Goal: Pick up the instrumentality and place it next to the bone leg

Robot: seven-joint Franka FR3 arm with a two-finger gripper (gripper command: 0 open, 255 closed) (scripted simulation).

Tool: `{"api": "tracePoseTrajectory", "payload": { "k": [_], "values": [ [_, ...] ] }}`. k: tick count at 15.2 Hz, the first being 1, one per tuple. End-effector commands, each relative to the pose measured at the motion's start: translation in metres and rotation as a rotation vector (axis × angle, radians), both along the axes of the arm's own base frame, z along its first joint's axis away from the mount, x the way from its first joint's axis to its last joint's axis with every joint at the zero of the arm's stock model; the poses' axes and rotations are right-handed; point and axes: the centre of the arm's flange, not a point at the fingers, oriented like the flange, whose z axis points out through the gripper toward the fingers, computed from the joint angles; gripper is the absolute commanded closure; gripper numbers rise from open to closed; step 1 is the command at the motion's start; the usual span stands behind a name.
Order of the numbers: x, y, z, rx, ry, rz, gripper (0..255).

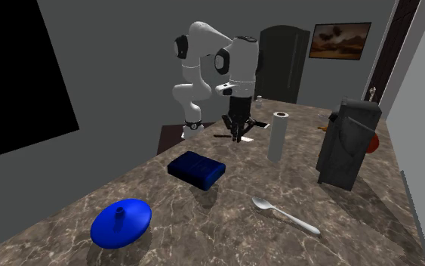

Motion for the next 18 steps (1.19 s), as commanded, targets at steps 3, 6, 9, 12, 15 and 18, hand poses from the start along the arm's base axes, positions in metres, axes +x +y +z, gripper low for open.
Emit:
{"api": "tracePoseTrajectory", "payload": {
  "k": [3, 6, 9, 12, 15, 18],
  "values": [
    [-0.014, 0.047, 0.000, 0.000, 0.000, 0.000, 255],
    [-0.026, 0.085, 0.000, 0.000, 0.000, 0.000, 255],
    [-0.038, 0.123, 0.000, 0.000, 0.000, 0.000, 255],
    [-0.050, 0.161, 0.000, 0.000, 0.000, 0.000, 255],
    [-0.062, 0.198, 0.000, 0.000, 0.000, 0.000, 255],
    [-0.074, 0.236, 0.000, 0.000, 0.000, 0.000, 255]
  ]
}}
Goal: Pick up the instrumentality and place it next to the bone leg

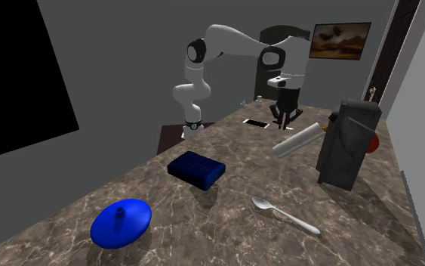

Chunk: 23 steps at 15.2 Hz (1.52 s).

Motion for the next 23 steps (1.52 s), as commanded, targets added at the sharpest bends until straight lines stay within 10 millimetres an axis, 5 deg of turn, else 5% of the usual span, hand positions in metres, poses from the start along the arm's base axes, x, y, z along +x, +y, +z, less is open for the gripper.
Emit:
{"api": "tracePoseTrajectory", "payload": {
  "k": [1, 2, 23],
  "values": [
    [-0.008, 0.026, -0.004, 0.000, 0.000, -0.001, 255],
    [-0.013, 0.041, -0.003, 0.000, 0.000, -0.001, 255],
    [-0.013, 0.041, -0.114, 0.000, 0.000, -0.001, 255]
  ]
}}
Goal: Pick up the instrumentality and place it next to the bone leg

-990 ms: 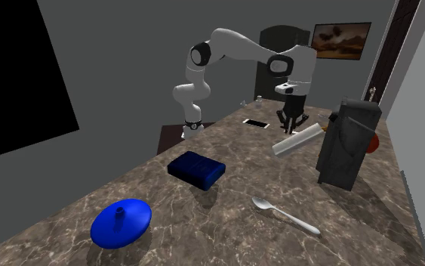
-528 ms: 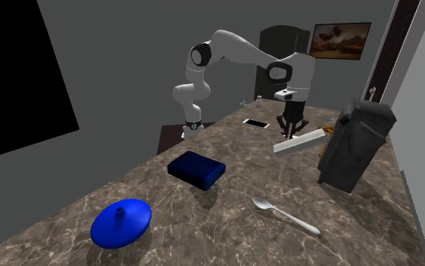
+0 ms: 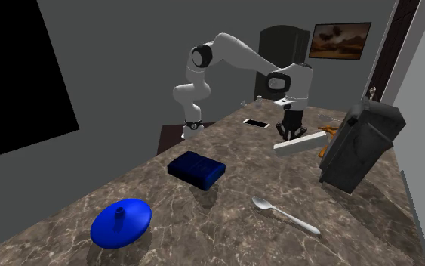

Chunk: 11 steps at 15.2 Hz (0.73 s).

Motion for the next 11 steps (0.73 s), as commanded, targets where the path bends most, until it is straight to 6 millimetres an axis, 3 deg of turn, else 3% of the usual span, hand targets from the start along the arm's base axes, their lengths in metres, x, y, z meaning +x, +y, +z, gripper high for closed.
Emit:
{"api": "tracePoseTrajectory", "payload": {
  "k": [1, 3, 11],
  "values": [
    [0.007, -0.009, -0.024, -0.021, 0.009, -0.012, 255],
    [0.007, -0.009, -0.036, -0.021, 0.009, -0.012, 255],
    [0.007, -0.009, -0.036, -0.021, 0.009, -0.012, 255]
  ]
}}
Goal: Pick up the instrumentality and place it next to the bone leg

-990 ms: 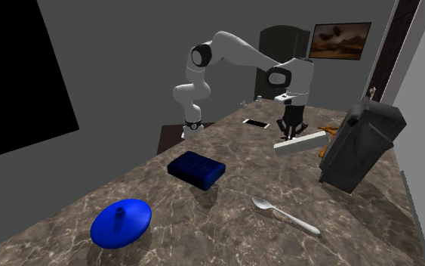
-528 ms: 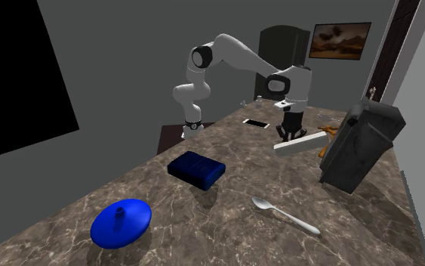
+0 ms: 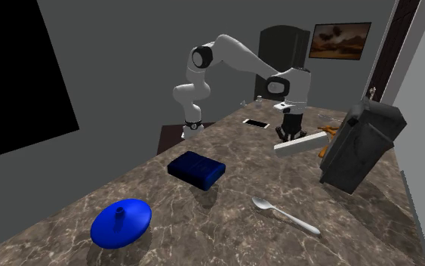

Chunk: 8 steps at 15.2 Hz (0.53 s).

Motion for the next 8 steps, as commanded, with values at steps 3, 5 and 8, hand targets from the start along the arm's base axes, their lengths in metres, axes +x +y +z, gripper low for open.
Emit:
{"api": "tracePoseTrajectory", "payload": {
  "k": [3, 5, 8],
  "values": [
    [0.006, -0.012, -0.017, -0.023, 0.025, -0.017, 0],
    [0.004, -0.011, -0.017, -0.023, 0.025, -0.017, 0],
    [0.005, -0.007, 0.007, -0.023, 0.025, -0.017, 0]
  ]
}}
